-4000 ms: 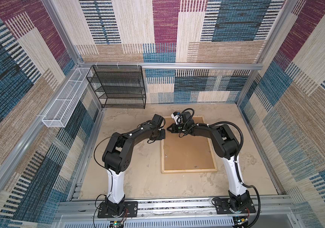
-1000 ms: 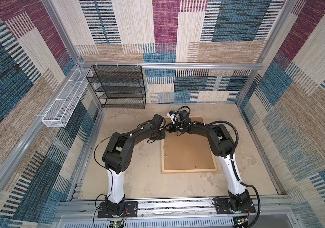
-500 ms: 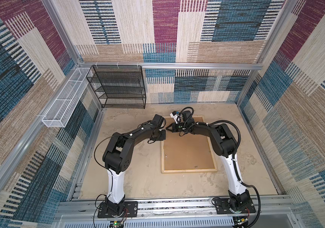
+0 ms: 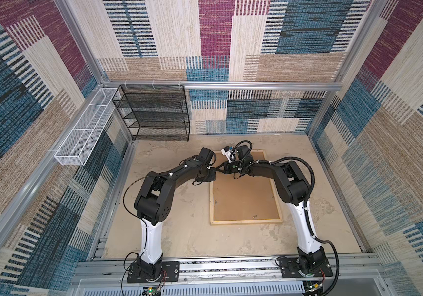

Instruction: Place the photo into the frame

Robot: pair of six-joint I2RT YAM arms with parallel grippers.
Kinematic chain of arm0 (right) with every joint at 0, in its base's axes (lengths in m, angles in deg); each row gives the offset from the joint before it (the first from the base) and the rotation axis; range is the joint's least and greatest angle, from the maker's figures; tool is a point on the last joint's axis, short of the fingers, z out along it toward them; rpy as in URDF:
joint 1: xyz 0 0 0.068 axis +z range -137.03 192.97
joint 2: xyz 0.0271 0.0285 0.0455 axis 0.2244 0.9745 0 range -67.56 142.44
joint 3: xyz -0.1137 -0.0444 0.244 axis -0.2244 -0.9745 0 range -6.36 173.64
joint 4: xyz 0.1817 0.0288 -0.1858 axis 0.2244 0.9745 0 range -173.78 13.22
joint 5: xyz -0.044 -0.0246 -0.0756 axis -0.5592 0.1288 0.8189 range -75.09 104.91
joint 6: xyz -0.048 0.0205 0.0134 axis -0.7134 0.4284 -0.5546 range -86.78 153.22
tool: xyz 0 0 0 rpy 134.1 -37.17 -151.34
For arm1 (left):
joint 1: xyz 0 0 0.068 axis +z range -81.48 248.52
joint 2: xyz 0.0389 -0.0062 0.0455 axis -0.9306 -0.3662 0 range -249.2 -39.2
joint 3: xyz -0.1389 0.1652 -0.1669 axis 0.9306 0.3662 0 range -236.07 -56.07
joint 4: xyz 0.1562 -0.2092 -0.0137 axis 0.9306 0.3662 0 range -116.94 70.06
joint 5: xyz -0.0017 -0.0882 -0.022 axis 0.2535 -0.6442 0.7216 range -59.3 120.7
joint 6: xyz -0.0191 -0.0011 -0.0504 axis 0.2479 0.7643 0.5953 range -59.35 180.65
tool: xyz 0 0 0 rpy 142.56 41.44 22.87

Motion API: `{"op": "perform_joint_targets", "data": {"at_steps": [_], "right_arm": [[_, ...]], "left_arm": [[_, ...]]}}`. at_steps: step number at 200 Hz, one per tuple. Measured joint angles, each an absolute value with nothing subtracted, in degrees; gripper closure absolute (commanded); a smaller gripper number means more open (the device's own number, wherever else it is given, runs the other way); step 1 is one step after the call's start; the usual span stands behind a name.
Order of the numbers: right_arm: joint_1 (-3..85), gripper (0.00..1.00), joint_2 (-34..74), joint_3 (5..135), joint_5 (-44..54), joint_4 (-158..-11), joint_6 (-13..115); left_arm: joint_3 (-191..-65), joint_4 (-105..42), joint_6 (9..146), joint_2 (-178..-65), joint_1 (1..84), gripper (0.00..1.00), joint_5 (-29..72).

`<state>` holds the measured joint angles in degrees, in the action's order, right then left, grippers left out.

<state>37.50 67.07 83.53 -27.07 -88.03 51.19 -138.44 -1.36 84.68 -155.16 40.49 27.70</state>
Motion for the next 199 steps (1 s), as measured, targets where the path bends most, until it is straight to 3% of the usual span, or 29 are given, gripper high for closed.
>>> {"op": "perform_joint_targets", "data": {"at_steps": [199], "right_arm": [[38.4, 0.98, 70.0, 89.3, -27.2, -84.6, 52.1]], "left_arm": [[-138.4, -1.4, 84.7, -155.1, 40.5, 0.9, 27.7]]}}
